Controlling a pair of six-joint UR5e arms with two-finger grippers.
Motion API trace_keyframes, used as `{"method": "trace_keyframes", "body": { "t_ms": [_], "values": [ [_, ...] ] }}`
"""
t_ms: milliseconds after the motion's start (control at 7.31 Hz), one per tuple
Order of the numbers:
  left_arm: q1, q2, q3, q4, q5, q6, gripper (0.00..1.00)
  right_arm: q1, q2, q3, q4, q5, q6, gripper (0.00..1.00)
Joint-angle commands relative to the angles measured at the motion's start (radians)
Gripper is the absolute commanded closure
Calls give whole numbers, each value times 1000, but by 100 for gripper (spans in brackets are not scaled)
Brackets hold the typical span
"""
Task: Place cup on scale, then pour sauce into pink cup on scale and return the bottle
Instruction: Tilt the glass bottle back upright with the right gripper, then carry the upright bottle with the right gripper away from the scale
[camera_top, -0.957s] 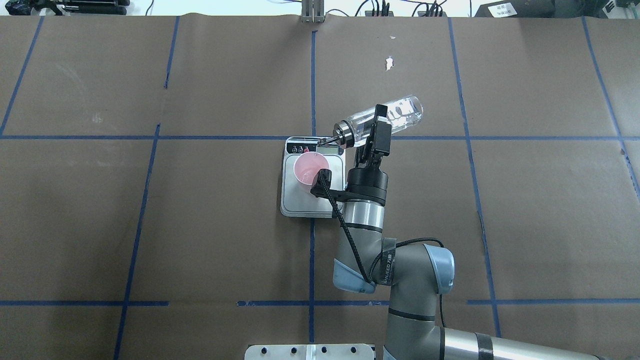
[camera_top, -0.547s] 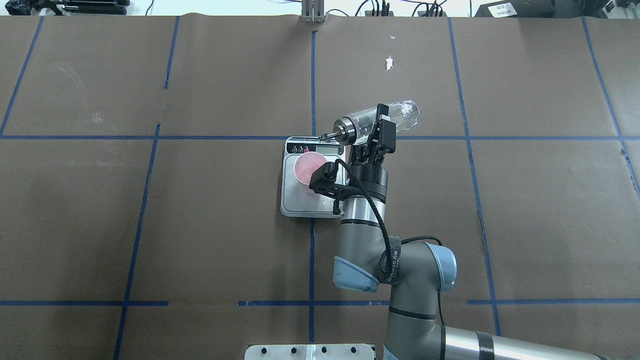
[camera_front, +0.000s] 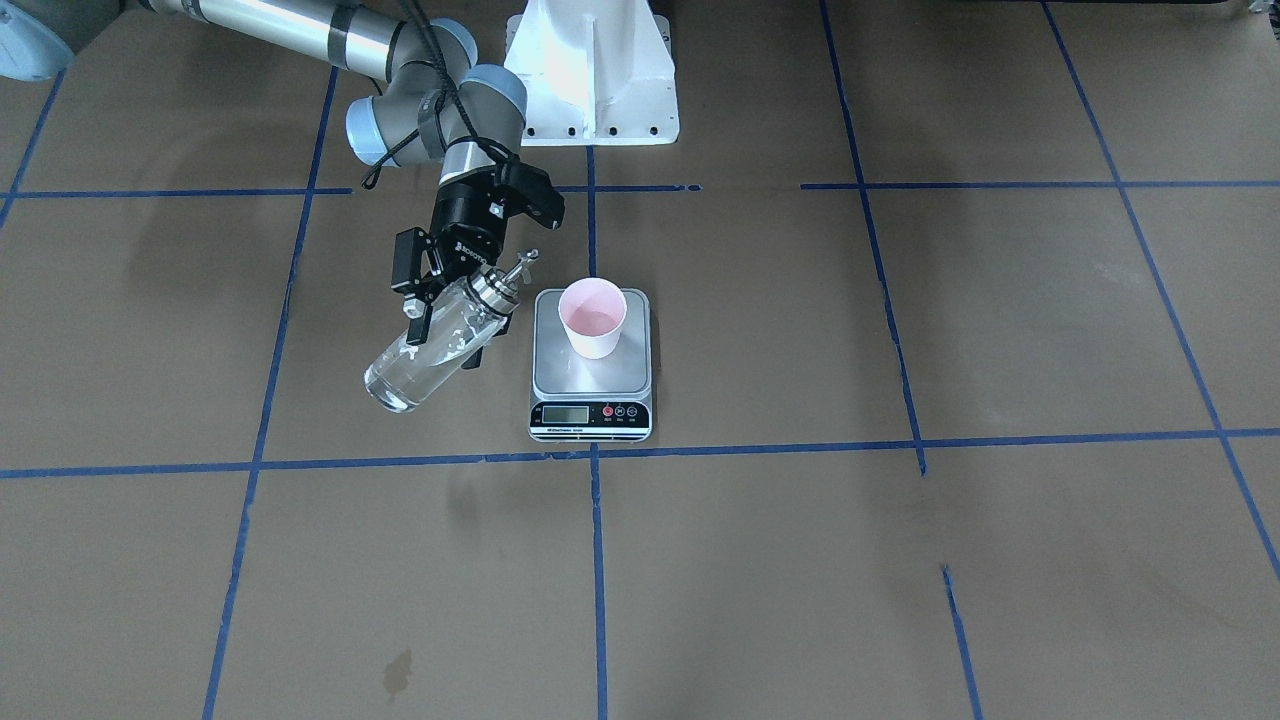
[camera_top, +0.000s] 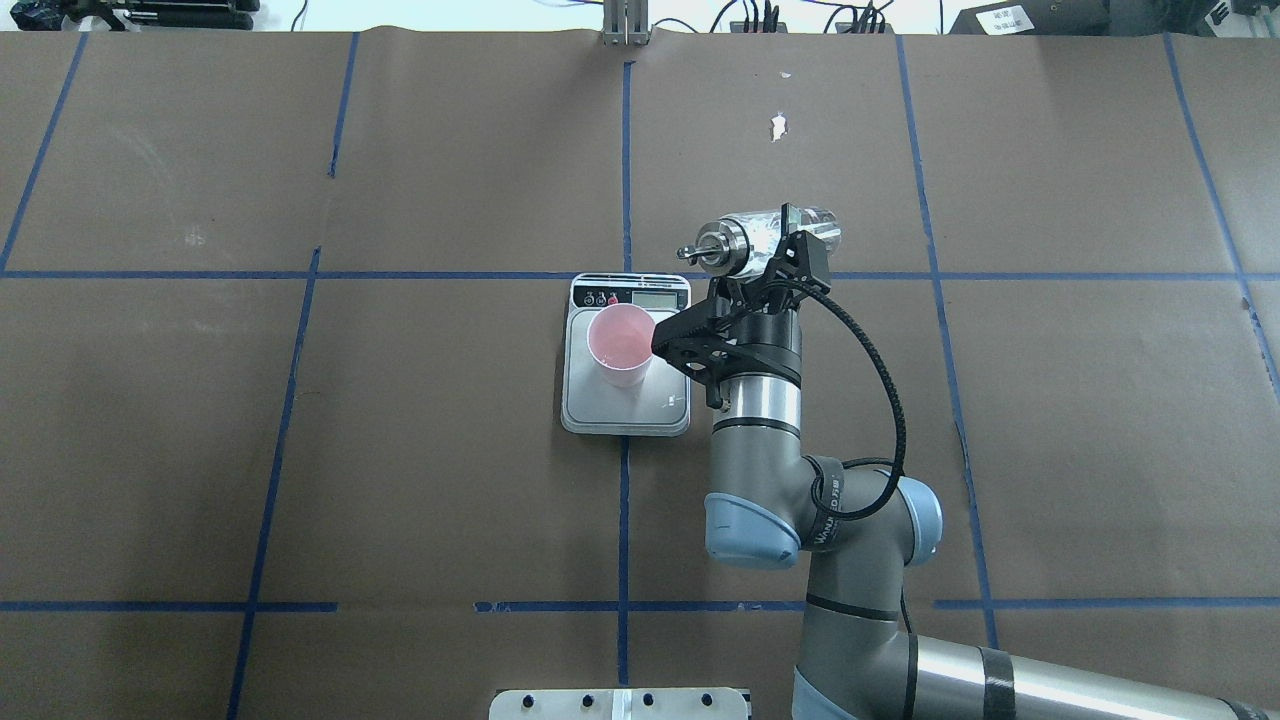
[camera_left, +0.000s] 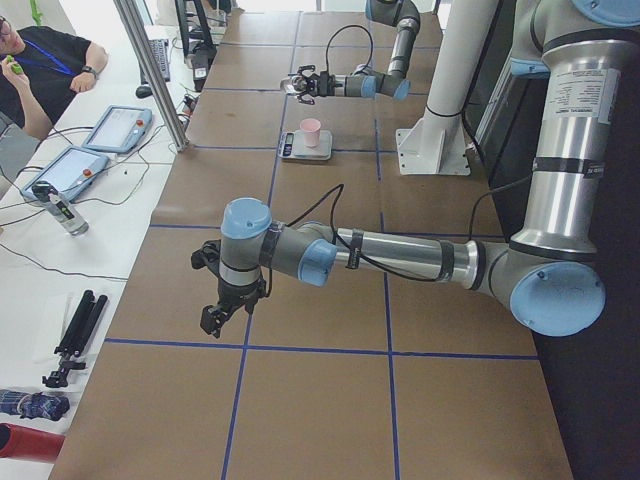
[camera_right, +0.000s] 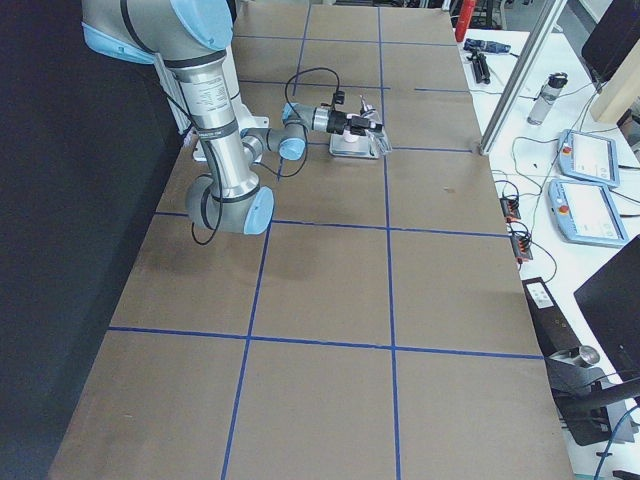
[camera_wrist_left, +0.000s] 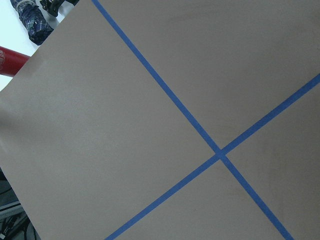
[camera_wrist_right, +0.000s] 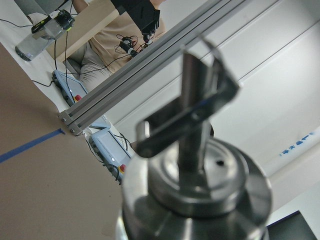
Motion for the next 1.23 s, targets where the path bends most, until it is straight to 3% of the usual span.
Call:
{"method": "trace_keyframes", "body": {
  "t_ms": [0,137,547,821,1094],
  "values": [
    [-2,-5,-3,0,2,-1,0,39,-31,28,12,120,146,100],
    [-2,-6,-8,0,2,-1,0,51,-54,38,10,139,154,100],
    [-3,-6,-32,0,5,-2,0,123,-138,100,10,327,461,100],
    [-2,-7,-34,0,5,-2,0,146,-279,232,10,410,497,100],
    [-3,-4,-31,3,3,-2,0,160,-446,388,11,516,647,100]
  ]
}}
